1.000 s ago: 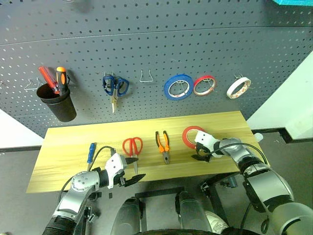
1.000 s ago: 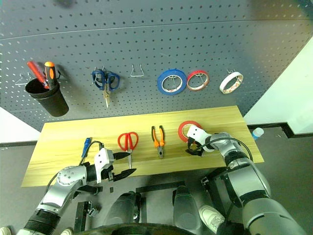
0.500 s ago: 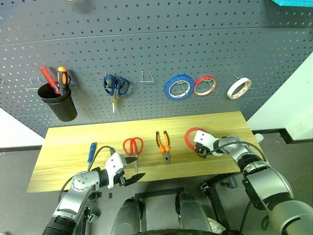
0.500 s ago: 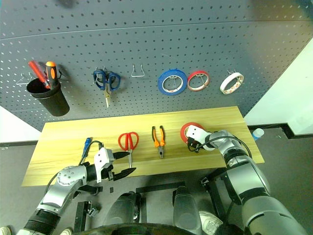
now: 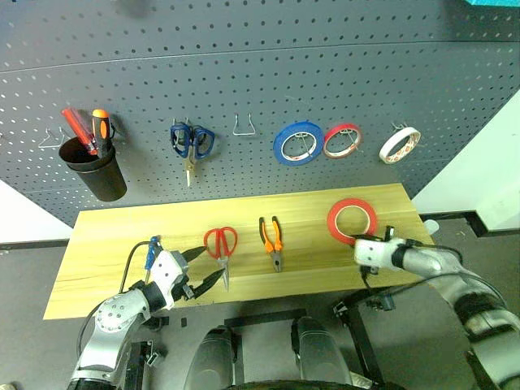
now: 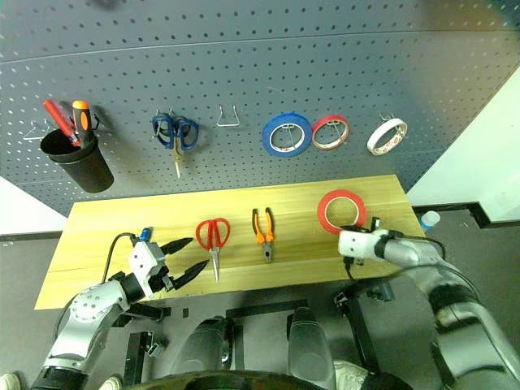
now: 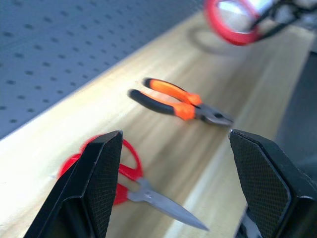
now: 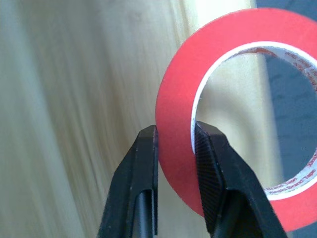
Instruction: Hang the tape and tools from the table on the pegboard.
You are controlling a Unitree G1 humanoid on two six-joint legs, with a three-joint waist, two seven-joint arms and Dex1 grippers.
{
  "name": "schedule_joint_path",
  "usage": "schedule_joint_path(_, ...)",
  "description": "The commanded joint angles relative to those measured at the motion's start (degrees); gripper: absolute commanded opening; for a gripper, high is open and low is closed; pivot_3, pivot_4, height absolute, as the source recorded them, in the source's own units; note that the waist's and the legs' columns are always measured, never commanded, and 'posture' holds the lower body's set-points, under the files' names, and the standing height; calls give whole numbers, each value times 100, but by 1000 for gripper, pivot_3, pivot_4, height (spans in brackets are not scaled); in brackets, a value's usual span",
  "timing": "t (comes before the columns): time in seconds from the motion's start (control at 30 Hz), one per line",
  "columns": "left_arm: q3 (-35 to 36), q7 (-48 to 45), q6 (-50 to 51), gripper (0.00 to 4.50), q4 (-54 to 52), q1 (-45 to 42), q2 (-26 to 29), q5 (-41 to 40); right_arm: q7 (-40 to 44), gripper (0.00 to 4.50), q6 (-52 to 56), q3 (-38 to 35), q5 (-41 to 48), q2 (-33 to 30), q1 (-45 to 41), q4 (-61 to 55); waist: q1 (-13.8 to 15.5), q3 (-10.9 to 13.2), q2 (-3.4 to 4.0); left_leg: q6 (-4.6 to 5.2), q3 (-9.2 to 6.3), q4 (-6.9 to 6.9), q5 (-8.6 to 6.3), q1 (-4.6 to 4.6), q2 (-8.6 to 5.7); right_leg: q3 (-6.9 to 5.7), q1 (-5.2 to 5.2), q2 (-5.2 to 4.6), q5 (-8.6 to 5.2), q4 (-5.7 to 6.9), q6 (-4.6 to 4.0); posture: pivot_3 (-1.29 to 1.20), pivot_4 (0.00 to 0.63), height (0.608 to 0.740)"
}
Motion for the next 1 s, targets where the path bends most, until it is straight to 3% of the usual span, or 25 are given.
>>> schedule_joint_path(0.03,157,-24,-144,3600,-197,-152,-100,-331,-1276,691,-221,-366,-697,-426,367,-1237,-10,4,-7,0,1,4,0,0,0,0,0,0,0,2,0,-56,160,730)
schedule_joint_path(0.2,110,-304,-50,3600,-66,-552,-50,-510,-2311,691,-154,-781,-1205,-788,344,-2035,-103,14,-26,-1,5,24,-1,-7,0,4,3,-1,0,1,-1,-85,153,730)
schedule_joint_path(0.37,105,-402,-35,3600,149,-819,-45,-506,-2294,691,-196,-775,-1230,-875,-343,-2063,-154,16,-31,3,5,16,-2,-9,0,4,4,0,3,-2,-5,-100,141,730)
schedule_joint_path(0.6,15,-388,-81,3600,14,-778,-117,-478,-1666,691,-712,-39,-1149,-432,-1853,-378,-136,16,-36,4,4,14,-2,-1,0,5,11,2,10,-1,-15,-74,132,730)
schedule_joint_path(0.83,60,-395,-8,3600,-362,-601,-60,-598,-1672,691,-991,589,-1367,28,-2807,1169,-134,17,-35,5,4,10,-2,-2,0,5,11,2,20,-2,-30,-40,134,730)
schedule_joint_path(1.0,90,-393,58,3600,-563,-482,-30,-644,-1751,2187,-1153,798,-1380,104,-3067,1660,-130,17,-35,5,3,10,-1,4,0,5,12,3,20,3,-30,-33,134,730)
